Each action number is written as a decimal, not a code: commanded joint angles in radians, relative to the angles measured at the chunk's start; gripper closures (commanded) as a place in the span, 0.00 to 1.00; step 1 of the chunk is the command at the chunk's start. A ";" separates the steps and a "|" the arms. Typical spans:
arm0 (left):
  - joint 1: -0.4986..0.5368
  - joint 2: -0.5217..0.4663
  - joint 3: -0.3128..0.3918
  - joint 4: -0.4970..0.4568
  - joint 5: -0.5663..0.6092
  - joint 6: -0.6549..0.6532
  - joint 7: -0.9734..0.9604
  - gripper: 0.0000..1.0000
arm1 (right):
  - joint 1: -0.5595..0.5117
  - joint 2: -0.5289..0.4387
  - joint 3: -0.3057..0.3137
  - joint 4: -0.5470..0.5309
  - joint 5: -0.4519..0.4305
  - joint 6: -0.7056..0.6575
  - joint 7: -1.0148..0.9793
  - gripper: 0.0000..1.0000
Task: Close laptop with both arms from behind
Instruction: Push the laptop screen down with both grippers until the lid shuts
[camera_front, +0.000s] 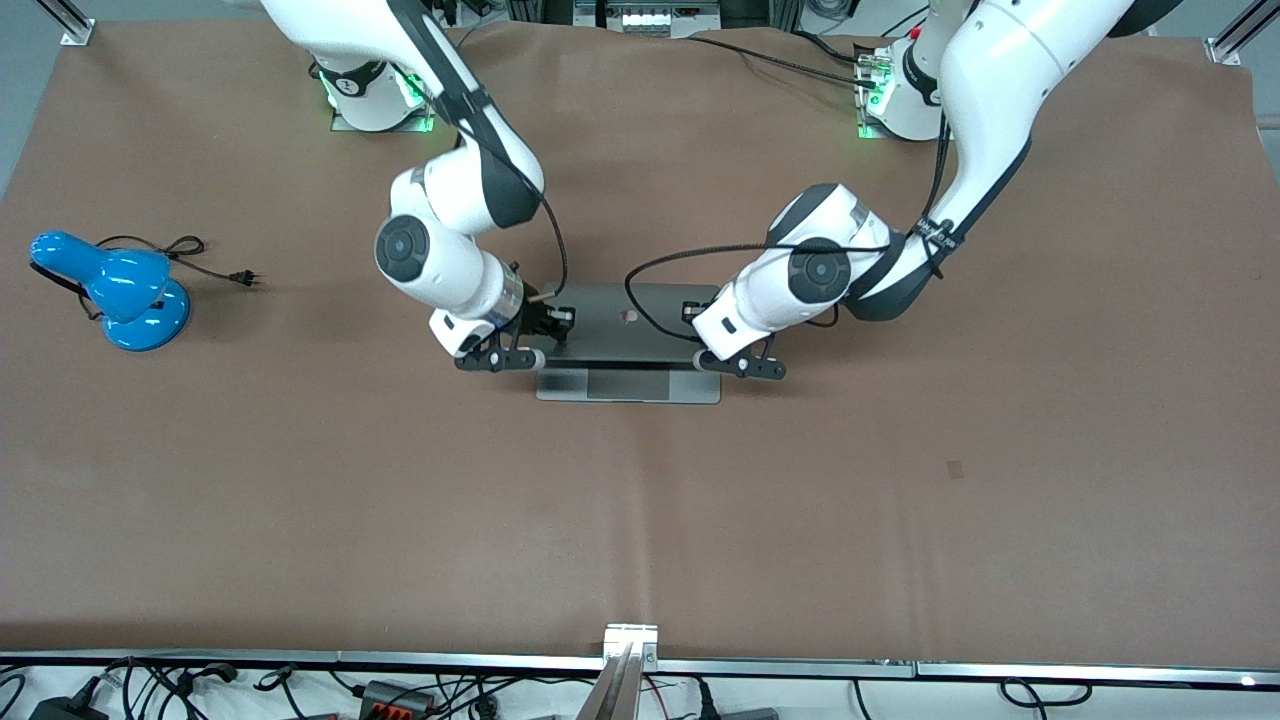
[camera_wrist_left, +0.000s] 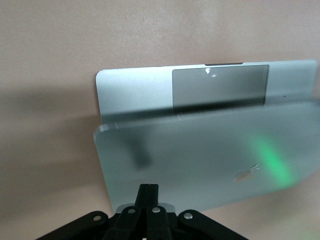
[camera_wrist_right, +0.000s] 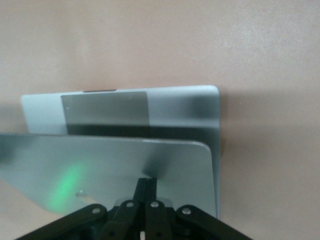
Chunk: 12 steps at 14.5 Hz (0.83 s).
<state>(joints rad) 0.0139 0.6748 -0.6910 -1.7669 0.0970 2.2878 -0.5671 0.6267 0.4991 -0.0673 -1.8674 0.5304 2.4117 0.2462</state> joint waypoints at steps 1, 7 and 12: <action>-0.040 0.074 0.042 0.092 0.046 -0.005 -0.014 1.00 | -0.004 0.076 0.006 0.050 0.000 0.047 0.007 1.00; -0.061 0.166 0.045 0.159 0.108 -0.002 -0.014 1.00 | -0.002 0.143 0.006 0.085 -0.009 0.053 0.005 1.00; -0.081 0.190 0.060 0.162 0.122 0.007 -0.010 1.00 | -0.004 0.187 0.006 0.109 -0.029 0.053 0.004 1.00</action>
<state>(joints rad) -0.0425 0.8478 -0.6513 -1.6377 0.1949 2.2929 -0.5682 0.6272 0.6566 -0.0665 -1.7904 0.5217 2.4583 0.2461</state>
